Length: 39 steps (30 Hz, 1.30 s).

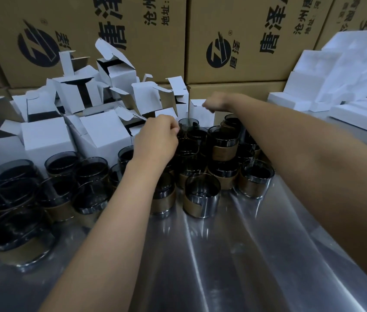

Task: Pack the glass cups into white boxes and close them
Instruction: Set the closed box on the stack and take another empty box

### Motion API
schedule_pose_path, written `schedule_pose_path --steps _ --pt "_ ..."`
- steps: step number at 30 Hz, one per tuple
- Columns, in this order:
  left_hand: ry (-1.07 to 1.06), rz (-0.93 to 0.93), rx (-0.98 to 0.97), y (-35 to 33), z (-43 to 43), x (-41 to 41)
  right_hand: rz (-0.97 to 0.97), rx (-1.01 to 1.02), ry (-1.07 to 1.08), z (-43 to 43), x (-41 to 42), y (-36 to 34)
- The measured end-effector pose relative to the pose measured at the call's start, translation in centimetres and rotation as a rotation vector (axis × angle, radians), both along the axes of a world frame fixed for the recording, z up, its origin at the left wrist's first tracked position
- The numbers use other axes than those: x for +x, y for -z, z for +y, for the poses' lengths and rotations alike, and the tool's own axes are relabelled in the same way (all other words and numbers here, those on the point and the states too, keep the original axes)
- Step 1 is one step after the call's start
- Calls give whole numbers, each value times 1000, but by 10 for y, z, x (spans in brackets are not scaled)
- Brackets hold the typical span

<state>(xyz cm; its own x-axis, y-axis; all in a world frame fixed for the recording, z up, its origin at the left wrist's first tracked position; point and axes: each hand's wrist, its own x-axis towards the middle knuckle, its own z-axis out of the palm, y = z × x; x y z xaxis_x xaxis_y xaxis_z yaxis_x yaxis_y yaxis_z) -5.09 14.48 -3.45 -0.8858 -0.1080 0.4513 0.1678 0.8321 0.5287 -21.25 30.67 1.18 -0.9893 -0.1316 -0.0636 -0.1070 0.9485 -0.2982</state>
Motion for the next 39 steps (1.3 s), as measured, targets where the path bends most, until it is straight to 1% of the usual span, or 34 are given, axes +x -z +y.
schedule_pose_path --steps 5,9,11,12,15,18,22,26,28,31,32,39 --pt "-70 9 -18 -2 -6 1 82 -164 -67 -14 46 -30" --pt "-90 -47 -29 -7 -12 6 279 -450 -91 -37 122 -26" --pt "-102 -50 -3 -14 -19 12 316 -599 -111 -49 165 -13" --pt "-110 -41 10 -18 -22 16 324 -638 -132 -53 185 -5" --pt "-149 26 16 -23 -31 37 295 -679 -169 -67 228 23" --pt "-105 114 13 -13 -39 67 244 -730 -161 -78 254 48" --pt "-144 224 30 11 -48 105 288 -775 -158 -95 271 73" --pt "-170 368 73 45 -53 147 295 -905 -142 -105 283 92" --pt "-138 356 83 59 -54 160 267 -899 -165 -107 289 102" --pt "-59 215 246 68 -54 162 156 -890 -193 -108 292 108" --pt "-45 174 268 70 -53 162 128 -899 -190 -108 292 108" --pt "-20 134 261 70 -56 158 127 -895 -178 -109 286 109"
